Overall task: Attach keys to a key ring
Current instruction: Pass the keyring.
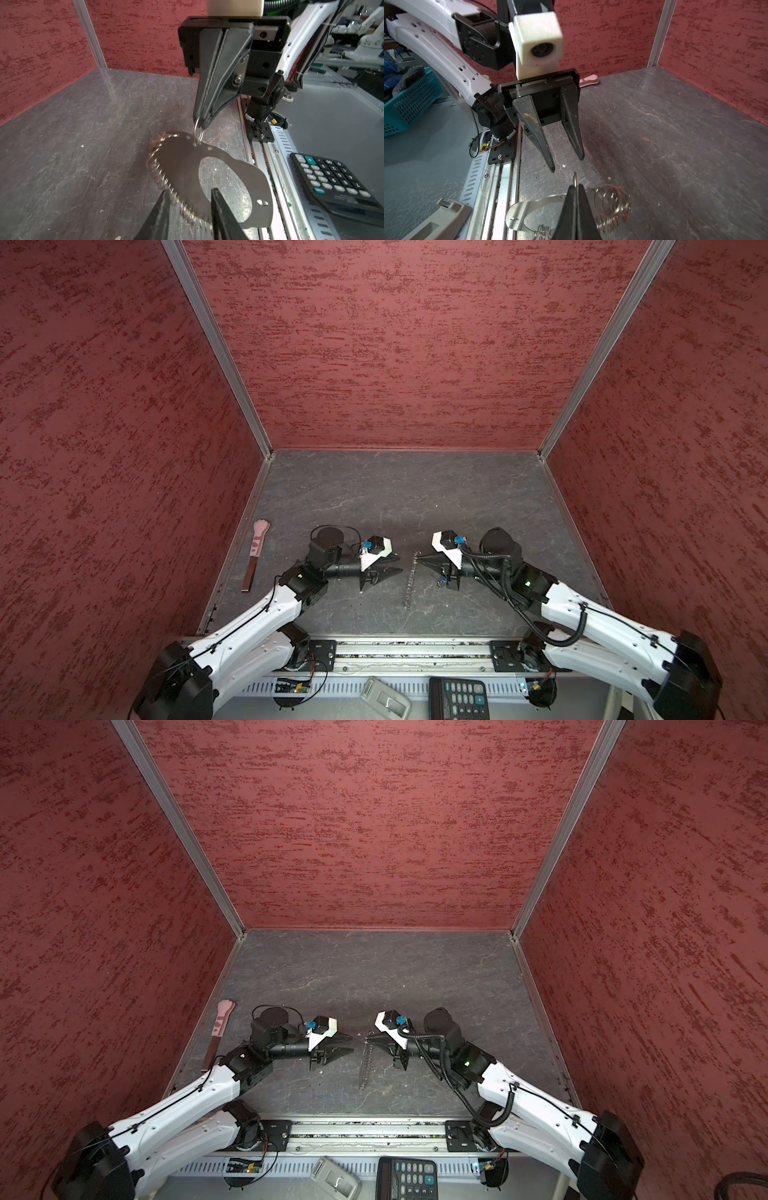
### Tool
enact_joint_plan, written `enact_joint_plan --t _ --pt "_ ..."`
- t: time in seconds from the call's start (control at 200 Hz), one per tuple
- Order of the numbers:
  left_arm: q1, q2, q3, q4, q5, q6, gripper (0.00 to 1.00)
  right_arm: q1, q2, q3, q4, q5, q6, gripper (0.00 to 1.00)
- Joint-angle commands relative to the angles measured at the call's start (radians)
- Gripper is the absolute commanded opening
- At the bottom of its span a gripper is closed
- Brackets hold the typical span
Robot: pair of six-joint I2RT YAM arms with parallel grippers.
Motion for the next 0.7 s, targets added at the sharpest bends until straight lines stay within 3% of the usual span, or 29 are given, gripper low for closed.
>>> enact_joint_plan --t 0.0,0.296,0.696 --pt "0.016 -0.009 -0.011 0.174 0.093 -0.080 0.36 -0.006 0.001 -0.017 0.176 -0.093 0.059 0.00" --pt "0.028 0.001 -0.021 0.237 0.177 -0.114 0.26 -0.006 0.077 0.004 0.200 -0.201 0.052 0.00" --pt "0.001 0.075 0.044 0.105 0.245 -0.053 0.17 -0.006 0.096 0.040 0.140 -0.213 0.018 0.00"
